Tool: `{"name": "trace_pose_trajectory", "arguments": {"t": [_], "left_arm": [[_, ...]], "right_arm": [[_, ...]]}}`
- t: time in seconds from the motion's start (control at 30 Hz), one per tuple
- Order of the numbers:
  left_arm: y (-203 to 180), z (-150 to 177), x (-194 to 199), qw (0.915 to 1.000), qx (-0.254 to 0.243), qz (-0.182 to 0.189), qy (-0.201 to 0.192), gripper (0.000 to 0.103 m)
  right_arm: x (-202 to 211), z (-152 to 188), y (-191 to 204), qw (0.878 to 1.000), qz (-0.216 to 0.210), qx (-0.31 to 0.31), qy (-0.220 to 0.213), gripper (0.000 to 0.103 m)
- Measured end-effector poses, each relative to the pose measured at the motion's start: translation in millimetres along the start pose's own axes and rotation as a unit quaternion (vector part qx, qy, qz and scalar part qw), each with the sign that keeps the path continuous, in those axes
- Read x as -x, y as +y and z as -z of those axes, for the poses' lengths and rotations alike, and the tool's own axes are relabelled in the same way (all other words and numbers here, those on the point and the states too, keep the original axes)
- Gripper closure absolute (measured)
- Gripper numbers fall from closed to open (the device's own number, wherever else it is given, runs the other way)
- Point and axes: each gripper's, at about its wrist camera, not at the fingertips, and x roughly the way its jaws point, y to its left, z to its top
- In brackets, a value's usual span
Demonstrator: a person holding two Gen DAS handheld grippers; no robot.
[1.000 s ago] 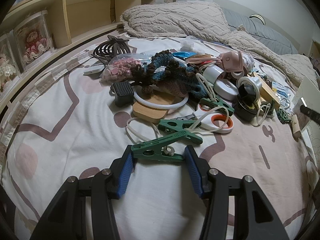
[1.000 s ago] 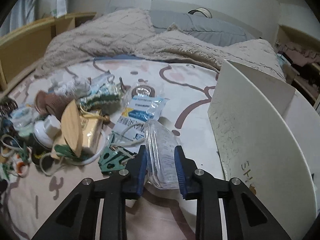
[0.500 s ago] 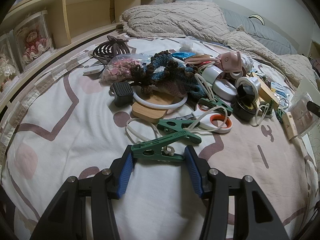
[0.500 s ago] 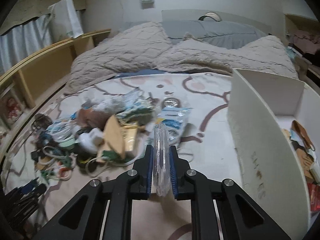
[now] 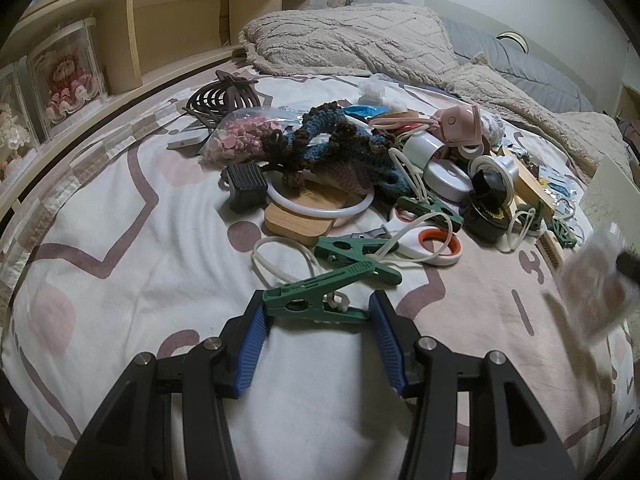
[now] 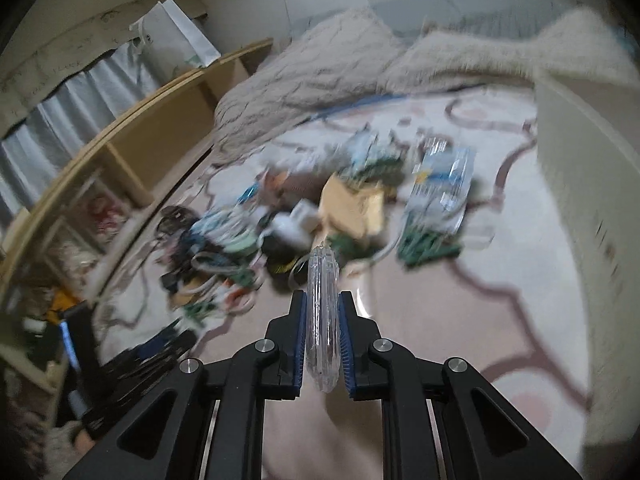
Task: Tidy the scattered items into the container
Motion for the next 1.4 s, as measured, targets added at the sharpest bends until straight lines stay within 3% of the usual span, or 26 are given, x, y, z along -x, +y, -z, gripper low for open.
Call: {"name": "trace_pose_trajectory", "arguments": {"t": [0.13, 0.23, 0.63, 0.7, 0.73, 0.77, 0.8, 0.83, 0.9, 1.2, 1.3, 1.4], "left_arm": [[1, 0, 2, 1.0, 0.001, 0.003, -0.001, 0.052], [0, 0, 2, 1.0, 0.001, 0.001, -0.001, 0.052], [11, 3, 1, 0.9998, 0.021, 0.004, 0.002, 0.052], [9, 3, 1, 0.9998, 0.018, 0.002, 0.002, 0.049], [8, 3, 1, 0.9999, 0.016, 0.002, 0.002, 0.042], [7, 3, 1, 0.9999, 0.013, 0.002, 0.002, 0.036], [6, 4, 1, 0.9999, 0.011, 0.001, 0.002, 0.034], [6, 4, 0, 0.9999, 0.01, 0.001, 0.002, 0.033], [5, 4, 0, 0.9999, 0.01, 0.001, 0.003, 0.033], [15, 4, 4, 0.9989, 0.045, 0.016, -0.003, 0.033], [16, 3, 4, 0.9988, 0.047, 0.015, -0.004, 0.033], [16, 2, 4, 0.9987, 0.048, 0.016, -0.002, 0.033]], "right_arm": [[-9, 20, -9, 0.998, -0.032, -0.041, 0.042, 0.087], [-10, 26, -16, 0.996, -0.032, -0.061, 0.049, 0.087], [-15, 27, -31, 0.995, 0.054, -0.064, 0.06, 0.076], [-17, 28, -34, 0.994, 0.051, -0.069, 0.067, 0.075], [-18, 28, -35, 0.994, 0.053, -0.069, 0.069, 0.074], [-18, 27, -36, 0.994, 0.055, -0.068, 0.071, 0.072], [-19, 27, -36, 0.993, 0.056, -0.067, 0.073, 0.059], [-19, 28, -35, 0.994, 0.056, -0.066, 0.072, 0.037], [-17, 28, -29, 0.995, 0.054, -0.055, 0.066, 0.022], [-30, 38, 0, 0.992, 0.094, 0.028, 0.076, 0.02], [-35, 42, 7, 0.99, 0.106, 0.046, 0.08, 0.012], [-39, 45, 11, 0.987, 0.123, 0.061, 0.08, 0.012]]}}
